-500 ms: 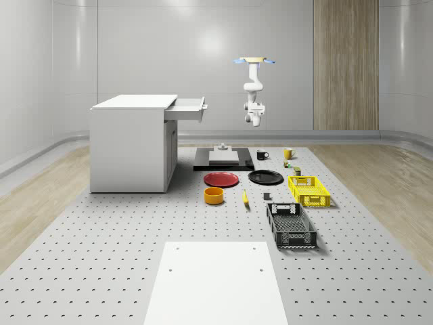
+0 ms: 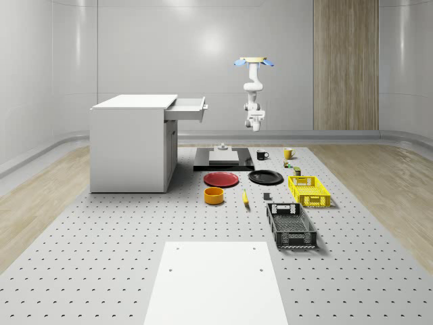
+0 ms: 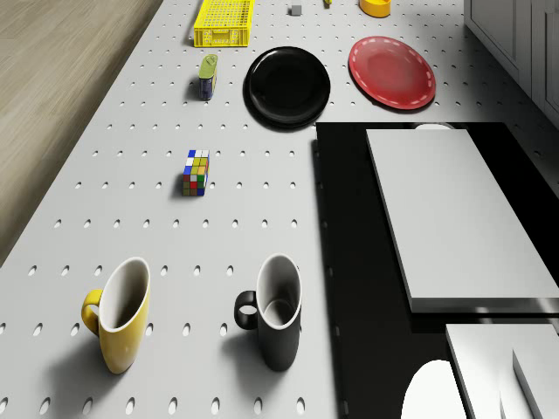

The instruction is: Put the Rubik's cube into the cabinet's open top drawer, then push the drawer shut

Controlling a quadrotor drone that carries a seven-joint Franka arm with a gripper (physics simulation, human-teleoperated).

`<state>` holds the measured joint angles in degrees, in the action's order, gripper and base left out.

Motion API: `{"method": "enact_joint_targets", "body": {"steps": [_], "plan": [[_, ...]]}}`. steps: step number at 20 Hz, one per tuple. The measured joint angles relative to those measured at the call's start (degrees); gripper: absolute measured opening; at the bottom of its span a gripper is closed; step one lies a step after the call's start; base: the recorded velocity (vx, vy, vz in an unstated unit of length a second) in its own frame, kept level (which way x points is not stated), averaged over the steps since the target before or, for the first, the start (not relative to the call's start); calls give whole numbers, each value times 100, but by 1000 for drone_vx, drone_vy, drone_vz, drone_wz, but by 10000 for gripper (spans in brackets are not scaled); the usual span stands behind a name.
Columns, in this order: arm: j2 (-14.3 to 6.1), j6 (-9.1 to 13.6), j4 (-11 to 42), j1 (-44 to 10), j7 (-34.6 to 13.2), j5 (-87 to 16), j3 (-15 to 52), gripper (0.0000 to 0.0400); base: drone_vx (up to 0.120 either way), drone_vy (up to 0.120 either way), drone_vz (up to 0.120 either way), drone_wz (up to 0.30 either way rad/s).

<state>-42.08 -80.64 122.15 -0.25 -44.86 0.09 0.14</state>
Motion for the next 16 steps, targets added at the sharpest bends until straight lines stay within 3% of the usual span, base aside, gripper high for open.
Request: {"method": "enact_joint_targets", "body": {"steps": [6,16], "plan": [[144,209,-380,-8,3,3,5,400,0,0,0,0],[181,258,-510,-17,7,5,10,400,0,0,0,0]]}}
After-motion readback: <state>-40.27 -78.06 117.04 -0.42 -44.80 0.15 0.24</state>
